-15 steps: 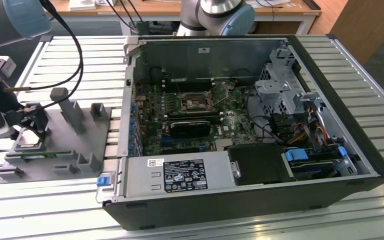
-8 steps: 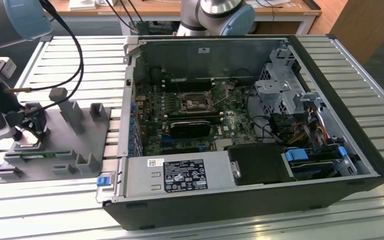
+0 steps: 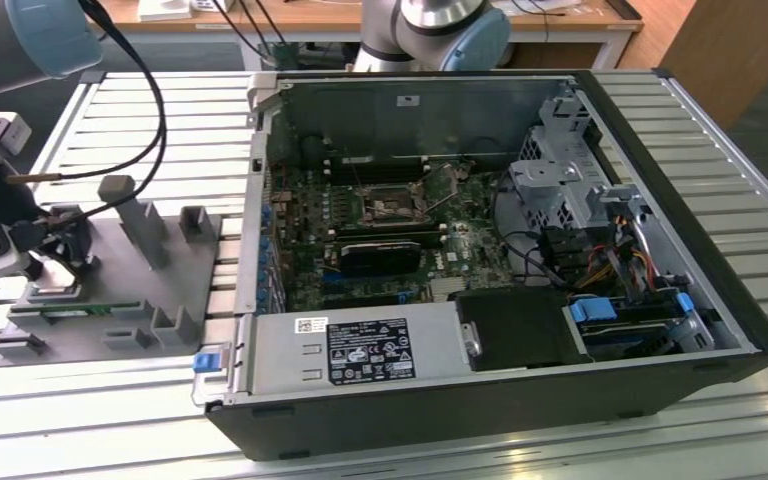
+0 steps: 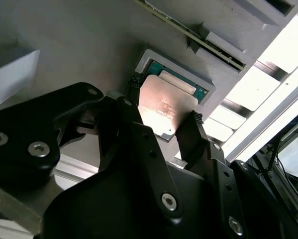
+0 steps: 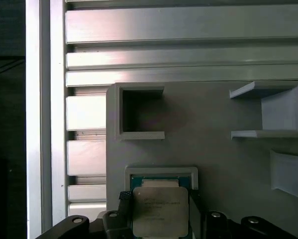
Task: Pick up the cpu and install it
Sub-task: 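Pick up the cpu and move it towards the insertion slot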
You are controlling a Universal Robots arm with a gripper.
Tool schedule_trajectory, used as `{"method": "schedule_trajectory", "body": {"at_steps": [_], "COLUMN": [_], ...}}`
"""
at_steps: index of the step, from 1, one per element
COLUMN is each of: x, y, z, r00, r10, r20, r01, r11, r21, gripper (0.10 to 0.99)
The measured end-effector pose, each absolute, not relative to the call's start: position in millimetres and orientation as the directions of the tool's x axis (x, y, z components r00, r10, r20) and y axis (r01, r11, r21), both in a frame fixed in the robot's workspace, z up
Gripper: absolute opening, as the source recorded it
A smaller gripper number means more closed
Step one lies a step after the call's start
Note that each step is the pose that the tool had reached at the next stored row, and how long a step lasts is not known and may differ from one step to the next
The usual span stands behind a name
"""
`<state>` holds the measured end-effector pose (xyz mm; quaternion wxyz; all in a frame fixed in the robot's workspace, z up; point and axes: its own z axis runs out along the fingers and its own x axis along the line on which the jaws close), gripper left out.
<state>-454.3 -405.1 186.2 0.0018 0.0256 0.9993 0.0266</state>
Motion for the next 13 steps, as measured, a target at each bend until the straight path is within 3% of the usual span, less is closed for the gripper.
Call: {"method": "schedule_trajectory", "body": {"at_steps": [13], "x": [-454.3], "y": [-405.1], "z": [205.9], "r00": [-0.999], "r10": [0.051], "r20": [-0.002], "r01": [0.051], "r11": [0.997], "r21": [0.06], "gripper": [0.541]}}
